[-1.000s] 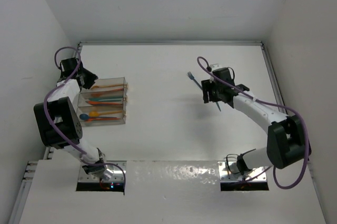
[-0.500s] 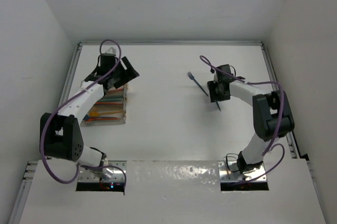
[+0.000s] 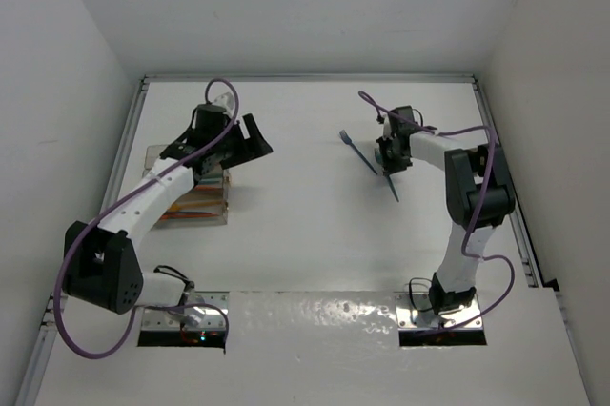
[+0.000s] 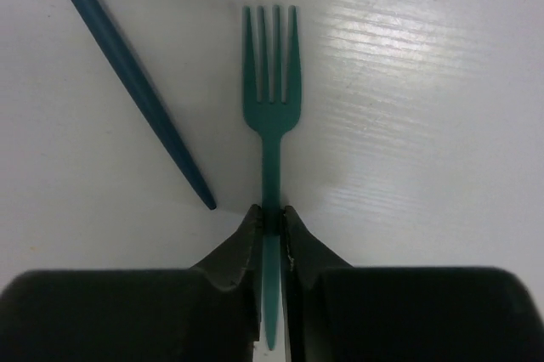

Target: Sort the eating utensils into containers

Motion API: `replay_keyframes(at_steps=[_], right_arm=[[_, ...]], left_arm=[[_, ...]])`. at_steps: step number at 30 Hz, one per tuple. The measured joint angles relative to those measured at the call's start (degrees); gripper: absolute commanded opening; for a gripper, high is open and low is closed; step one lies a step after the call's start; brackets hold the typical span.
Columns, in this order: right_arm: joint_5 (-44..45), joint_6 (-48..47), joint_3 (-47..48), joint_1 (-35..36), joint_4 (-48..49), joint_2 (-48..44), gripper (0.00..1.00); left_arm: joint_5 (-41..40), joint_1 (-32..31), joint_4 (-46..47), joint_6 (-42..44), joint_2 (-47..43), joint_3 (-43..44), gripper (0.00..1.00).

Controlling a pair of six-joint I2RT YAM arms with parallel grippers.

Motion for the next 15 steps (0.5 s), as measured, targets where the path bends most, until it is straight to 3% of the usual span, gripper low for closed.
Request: replay_keyframes(at_steps=[2,9,15], right_arm=[[-0.44,-0.74,0.57,-0.02,-0.02,0.35,0.00],[-0.46,-2.49,0.39,-0.13,-0.44,-0.50,0.00],[-2.51,-2.49,-1.03,0.94,-3.26,-10.73,0.00]], left_arm=[[0.48,-0.44,-0.02,0.07,-0.04,-0.28,0.74],[3.63,-3.23,1.90,0.17,-0.02,-0.55,0.74],[6.88,-6.86,6.91,-0.76,0.81,-0.48,0.74]])
